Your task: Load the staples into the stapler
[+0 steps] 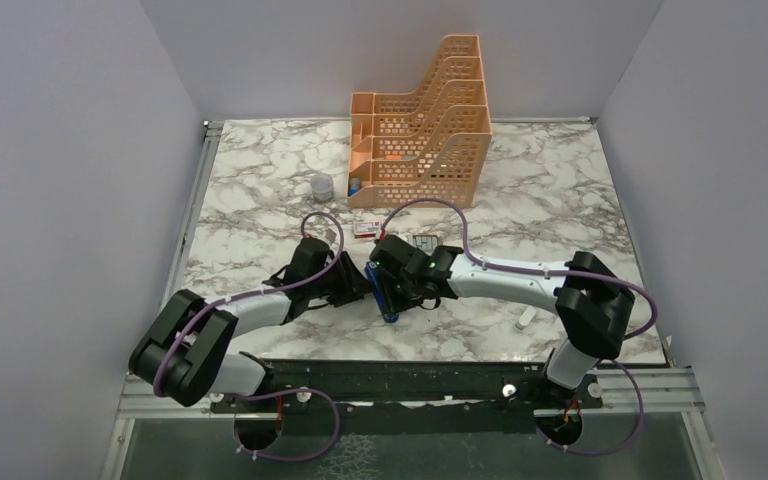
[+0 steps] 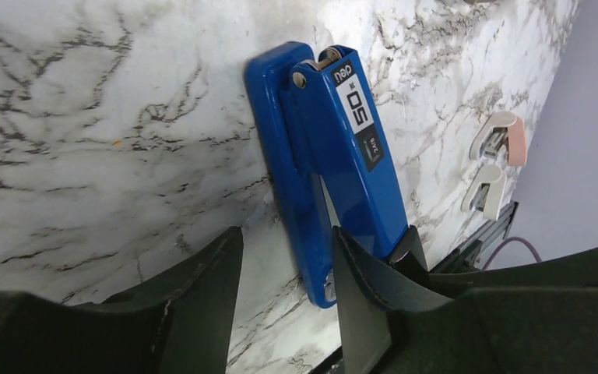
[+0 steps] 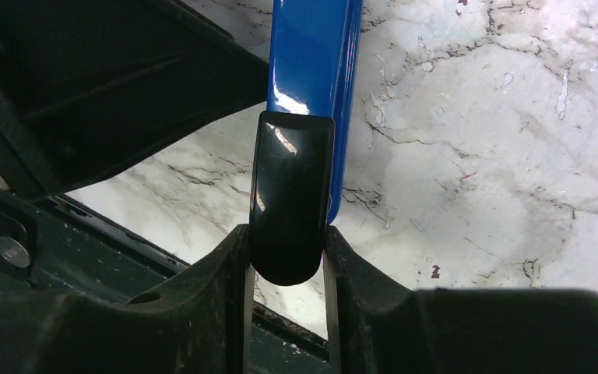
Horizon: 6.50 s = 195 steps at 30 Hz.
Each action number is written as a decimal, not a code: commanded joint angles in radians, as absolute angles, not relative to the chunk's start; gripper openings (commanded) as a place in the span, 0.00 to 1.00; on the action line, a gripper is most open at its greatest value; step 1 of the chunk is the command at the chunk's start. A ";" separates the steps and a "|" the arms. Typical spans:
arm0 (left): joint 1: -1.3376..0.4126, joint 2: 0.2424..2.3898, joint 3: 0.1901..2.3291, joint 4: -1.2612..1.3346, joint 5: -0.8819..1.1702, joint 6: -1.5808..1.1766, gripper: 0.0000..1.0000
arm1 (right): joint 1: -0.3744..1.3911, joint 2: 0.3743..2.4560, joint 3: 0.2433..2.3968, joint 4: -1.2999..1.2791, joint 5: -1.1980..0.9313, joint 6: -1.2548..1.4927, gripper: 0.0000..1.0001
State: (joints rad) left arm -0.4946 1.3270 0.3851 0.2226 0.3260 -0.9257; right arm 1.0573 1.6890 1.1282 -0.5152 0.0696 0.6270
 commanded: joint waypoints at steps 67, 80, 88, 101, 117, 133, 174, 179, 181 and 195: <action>-0.518 1.546 0.335 0.285 0.215 -0.972 0.17 | 0.955 1.913 1.642 -0.285 0.248 0.434 0.22; -0.517 1.530 0.301 0.271 0.182 -1.007 0.17 | 0.956 2.001 1.643 -0.177 0.273 0.368 0.22; -0.517 1.505 0.277 0.262 0.158 -1.045 0.17 | 0.955 2.043 1.639 -0.146 0.278 0.359 0.26; -0.490 1.410 0.262 0.201 0.131 -1.069 0.20 | 0.956 2.098 1.682 -0.199 0.280 0.359 0.33; -0.452 1.403 0.244 0.192 0.147 -1.069 0.26 | 0.955 2.088 1.702 -0.297 0.201 0.372 0.56; -0.422 1.386 0.261 0.130 0.144 -1.034 0.36 | 0.955 2.065 1.724 -0.346 0.199 0.358 0.58; -0.422 0.934 0.701 -0.220 0.162 -0.515 0.87 | 0.498 1.298 0.880 -0.944 0.612 1.118 1.00; -0.422 0.939 0.689 -0.189 0.209 -0.522 0.97 | 0.456 1.321 0.804 -0.832 0.541 1.090 0.88; -0.422 0.948 0.689 -0.186 0.228 -0.525 0.99 | 0.454 1.324 0.776 -0.788 0.543 1.089 0.76; -0.529 1.043 0.687 -0.100 0.197 -0.635 0.79 | 0.454 1.347 0.704 -0.552 0.437 0.902 0.33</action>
State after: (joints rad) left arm -0.4789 1.0157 0.6785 -0.1879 0.2050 -0.5743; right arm 0.4564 1.3289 0.7071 -0.6434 0.4961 0.9733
